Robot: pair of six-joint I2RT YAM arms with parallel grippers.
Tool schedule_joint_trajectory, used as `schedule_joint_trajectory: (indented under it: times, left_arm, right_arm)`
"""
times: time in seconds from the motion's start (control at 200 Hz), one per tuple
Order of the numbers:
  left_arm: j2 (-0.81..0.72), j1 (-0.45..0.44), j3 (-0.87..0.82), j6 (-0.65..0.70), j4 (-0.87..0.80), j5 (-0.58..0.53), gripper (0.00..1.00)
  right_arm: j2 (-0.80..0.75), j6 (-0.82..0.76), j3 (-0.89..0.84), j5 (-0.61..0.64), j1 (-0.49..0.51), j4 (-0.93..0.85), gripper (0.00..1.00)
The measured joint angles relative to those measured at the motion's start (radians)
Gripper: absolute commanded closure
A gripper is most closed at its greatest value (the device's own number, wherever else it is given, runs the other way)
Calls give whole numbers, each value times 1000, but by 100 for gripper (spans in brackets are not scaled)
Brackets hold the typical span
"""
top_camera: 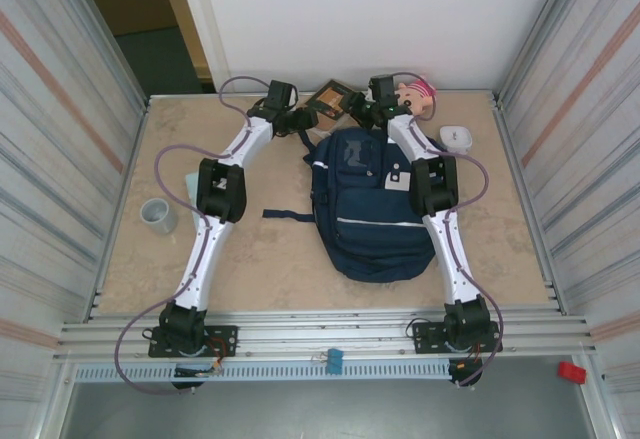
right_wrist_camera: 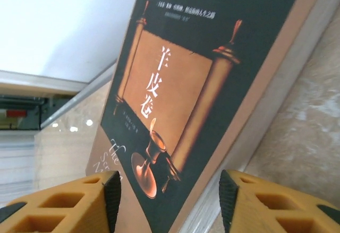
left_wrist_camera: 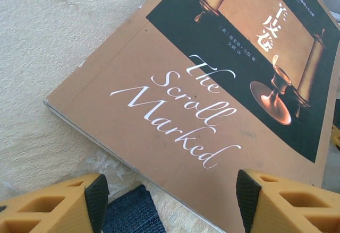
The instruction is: Pack the student bag
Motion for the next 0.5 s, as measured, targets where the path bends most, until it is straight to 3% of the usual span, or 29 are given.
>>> schedule_joint_trajectory:
  times: [0.23, 0.501]
  left_arm:
    - [0, 0, 0, 0, 2, 5, 33]
    - [-13, 5, -33, -3, 32, 24, 33]
  right_arm:
    - [50, 99, 0, -97, -5, 174, 59]
    - [71, 173, -2, -145, -5, 325, 77]
